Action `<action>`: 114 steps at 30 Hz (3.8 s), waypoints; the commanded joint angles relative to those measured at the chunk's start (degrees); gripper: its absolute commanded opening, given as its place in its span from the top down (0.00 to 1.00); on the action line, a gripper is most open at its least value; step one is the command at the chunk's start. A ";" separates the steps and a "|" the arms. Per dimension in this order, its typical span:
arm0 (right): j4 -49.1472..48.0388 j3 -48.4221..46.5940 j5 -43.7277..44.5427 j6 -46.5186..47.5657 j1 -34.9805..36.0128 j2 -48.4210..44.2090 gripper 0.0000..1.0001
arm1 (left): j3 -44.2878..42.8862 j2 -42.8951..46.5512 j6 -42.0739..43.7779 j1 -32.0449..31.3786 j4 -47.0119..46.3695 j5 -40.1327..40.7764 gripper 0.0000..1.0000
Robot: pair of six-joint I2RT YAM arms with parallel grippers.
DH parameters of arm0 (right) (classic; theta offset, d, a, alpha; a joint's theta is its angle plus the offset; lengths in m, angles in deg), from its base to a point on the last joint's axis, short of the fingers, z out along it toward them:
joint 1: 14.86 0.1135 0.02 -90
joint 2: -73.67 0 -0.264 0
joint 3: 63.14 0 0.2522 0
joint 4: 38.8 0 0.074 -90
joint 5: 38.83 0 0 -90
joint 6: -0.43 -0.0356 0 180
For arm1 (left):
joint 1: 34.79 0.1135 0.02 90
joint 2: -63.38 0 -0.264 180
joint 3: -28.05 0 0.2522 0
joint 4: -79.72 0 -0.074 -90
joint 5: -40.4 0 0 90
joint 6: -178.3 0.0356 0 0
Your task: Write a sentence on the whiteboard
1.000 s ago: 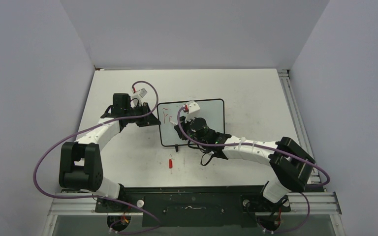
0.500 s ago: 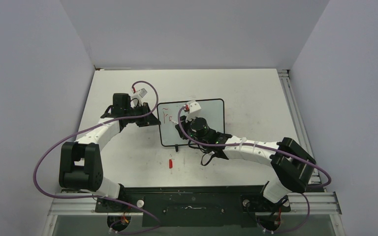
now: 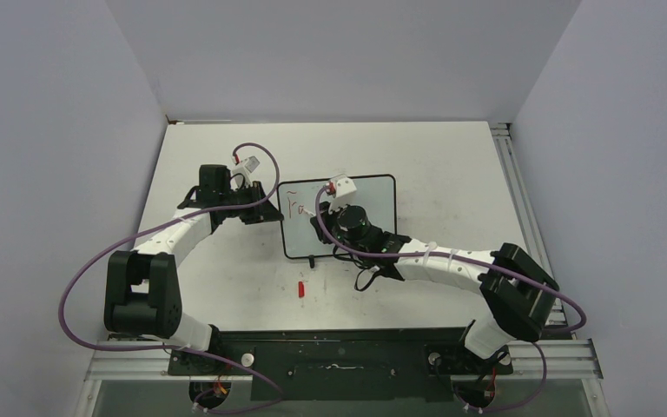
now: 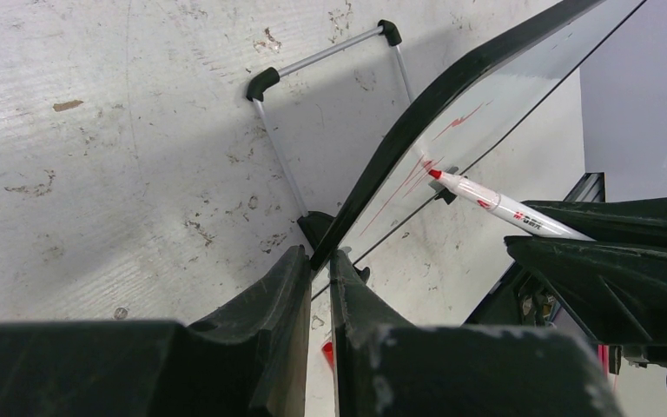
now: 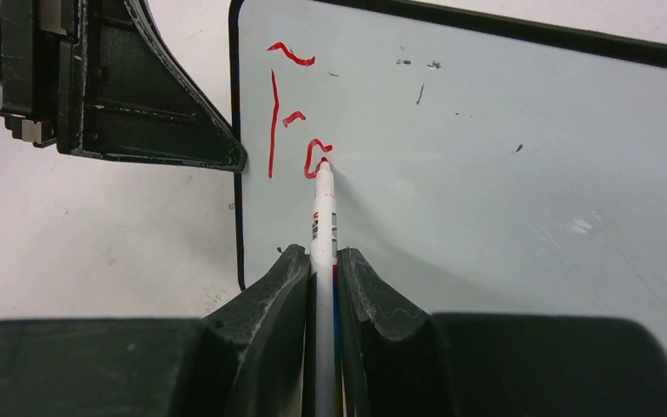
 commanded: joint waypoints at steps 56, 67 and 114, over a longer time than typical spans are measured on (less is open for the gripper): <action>-1.33 0.89 2.38 0.43 0.32 -6.39 0.95 | -2.17 0.81 0.15 -0.39 0.42 -1.65 0.92; -2.94 -0.06 2.02 0.44 0.27 -3.23 0.95 | -2.22 0.72 0.15 -0.39 0.41 -1.66 0.92; -3.71 1.29 4.90 2.95 0.53 -6.76 0.95 | -2.15 0.77 0.07 -0.39 0.38 -1.72 0.92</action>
